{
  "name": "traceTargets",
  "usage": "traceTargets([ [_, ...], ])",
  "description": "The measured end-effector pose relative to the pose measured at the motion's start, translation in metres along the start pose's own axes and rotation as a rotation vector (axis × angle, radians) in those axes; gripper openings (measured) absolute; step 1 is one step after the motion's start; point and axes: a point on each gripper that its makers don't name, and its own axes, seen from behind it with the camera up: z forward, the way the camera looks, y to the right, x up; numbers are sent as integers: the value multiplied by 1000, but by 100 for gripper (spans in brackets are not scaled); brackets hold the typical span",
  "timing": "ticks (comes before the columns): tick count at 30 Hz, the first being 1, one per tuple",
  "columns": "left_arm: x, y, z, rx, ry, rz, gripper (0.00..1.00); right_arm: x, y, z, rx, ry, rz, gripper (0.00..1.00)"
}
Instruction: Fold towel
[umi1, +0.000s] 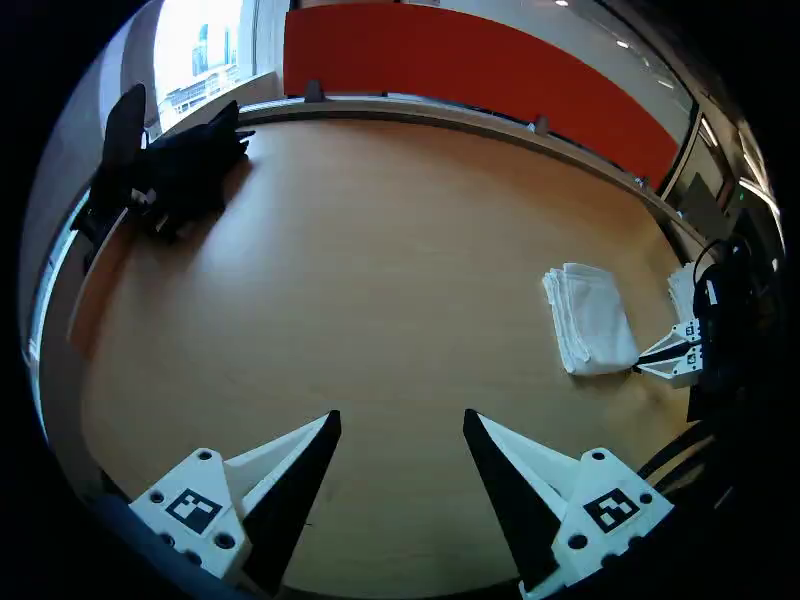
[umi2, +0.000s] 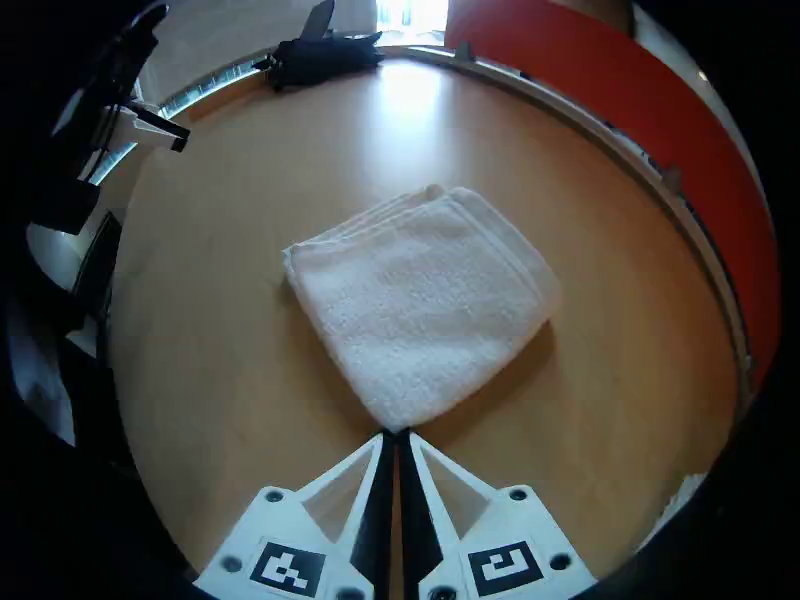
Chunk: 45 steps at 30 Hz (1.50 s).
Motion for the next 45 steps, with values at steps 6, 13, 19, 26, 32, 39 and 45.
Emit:
traceTargets([
  [6,-2,-1,1,-2,-2,-2,91,10,2,-5,-6,19,2,4],
  [13,-6,2,1,-7,-2,5,91,24,6,-16,-21,40,-19,4],
  [19,-4,3,1,-16,7,8,91,45,11,-30,-38,67,-48,4],
  [26,0,7,-2,-34,30,5,91,78,20,-50,-65,103,-96,4],
  [32,3,8,-3,-47,45,6,91,111,29,-66,-92,146,-124,4],
  [39,6,8,-7,-54,60,14,91,146,42,-86,-123,192,-159,4],
  [45,12,7,-10,-59,73,19,91,176,57,-109,-160,242,-172,4],
])
